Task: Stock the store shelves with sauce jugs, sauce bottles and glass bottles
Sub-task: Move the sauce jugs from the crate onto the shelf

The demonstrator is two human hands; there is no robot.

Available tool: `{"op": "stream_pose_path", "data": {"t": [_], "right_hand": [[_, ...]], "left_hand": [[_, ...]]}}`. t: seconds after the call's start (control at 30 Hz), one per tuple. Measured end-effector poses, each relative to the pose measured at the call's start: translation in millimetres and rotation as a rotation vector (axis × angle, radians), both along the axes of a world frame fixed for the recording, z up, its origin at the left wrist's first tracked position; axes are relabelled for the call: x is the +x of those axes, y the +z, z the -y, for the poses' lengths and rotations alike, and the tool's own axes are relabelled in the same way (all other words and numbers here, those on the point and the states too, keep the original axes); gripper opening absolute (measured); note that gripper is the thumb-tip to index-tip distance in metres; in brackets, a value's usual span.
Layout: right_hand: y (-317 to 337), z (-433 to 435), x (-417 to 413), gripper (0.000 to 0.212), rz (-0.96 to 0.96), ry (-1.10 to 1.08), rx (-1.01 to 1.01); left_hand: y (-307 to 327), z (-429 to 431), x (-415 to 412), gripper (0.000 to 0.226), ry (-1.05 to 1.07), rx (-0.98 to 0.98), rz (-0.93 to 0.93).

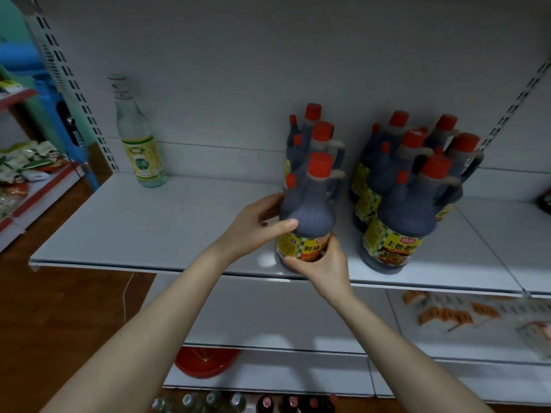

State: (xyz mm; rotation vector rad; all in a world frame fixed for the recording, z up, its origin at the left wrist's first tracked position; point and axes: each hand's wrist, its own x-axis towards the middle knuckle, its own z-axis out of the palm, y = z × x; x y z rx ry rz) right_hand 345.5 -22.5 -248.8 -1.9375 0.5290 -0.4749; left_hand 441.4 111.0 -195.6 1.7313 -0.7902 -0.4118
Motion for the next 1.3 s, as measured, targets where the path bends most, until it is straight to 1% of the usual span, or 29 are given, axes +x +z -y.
{"op": "stream_pose_path", "data": {"t": [0.1, 0.13, 0.17, 0.23, 0.27, 0.33, 0.47, 0.57, 0.73, 0.9, 1.1, 1.23, 1.3], "right_hand": [[3, 13, -4, 0.078, -0.023, -0.079, -0.031], [2, 16, -4, 0.079, -0.030, -0.099, -0.040], [1, 17, -3, 0.080, -0.039, -0.110, -0.051], [0, 18, -1, 0.081, -0.035, -0.099, -0.067], [0, 19, -1, 0.080, -0.031, -0.081, -0.071], [0, 23, -4, 0.077, -0.036, -0.010, -0.044], [-6, 46, -16, 0.076, -0.049, 0.205, 0.094], [-8, 58, -19, 0.074, -0.042, 0.251, 0.135], [-13, 57, -14, 0.073, 0.012, 0.193, 0.106], [-15, 54, -10, 0.075, 0.026, 0.151, 0.045], [-14, 49, -12, 0.074, 0.038, 0.107, -0.016], [-14, 44, -10, 0.073, 0.050, 0.071, -0.085], [-15, 44, -10, 0.074, 0.052, 0.066, -0.102]], "left_hand": [[-27, -1, -12, 0.054, 0.108, 0.158, 0.097], [-37, -3, -16, 0.057, 0.124, 0.235, 0.142], [-47, -5, -19, 0.065, 0.114, 0.331, 0.182], [-63, -9, -23, 0.090, 0.071, 0.529, 0.273], [-69, -9, -23, 0.096, 0.066, 0.594, 0.318], [-74, -4, -21, 0.097, 0.080, 0.639, 0.380], [-72, 11, -25, 0.095, 0.098, 0.618, 0.377], [-72, 16, -29, 0.091, 0.132, 0.629, 0.358], [-69, 26, -34, 0.085, 0.198, 0.545, 0.342], [-73, 33, -30, 0.075, 0.243, 0.529, 0.346], [-75, 32, -27, 0.069, 0.213, 0.460, 0.323], [-71, 28, -26, 0.075, 0.162, 0.443, 0.312], [-72, 27, -26, 0.074, 0.155, 0.431, 0.312]]}}
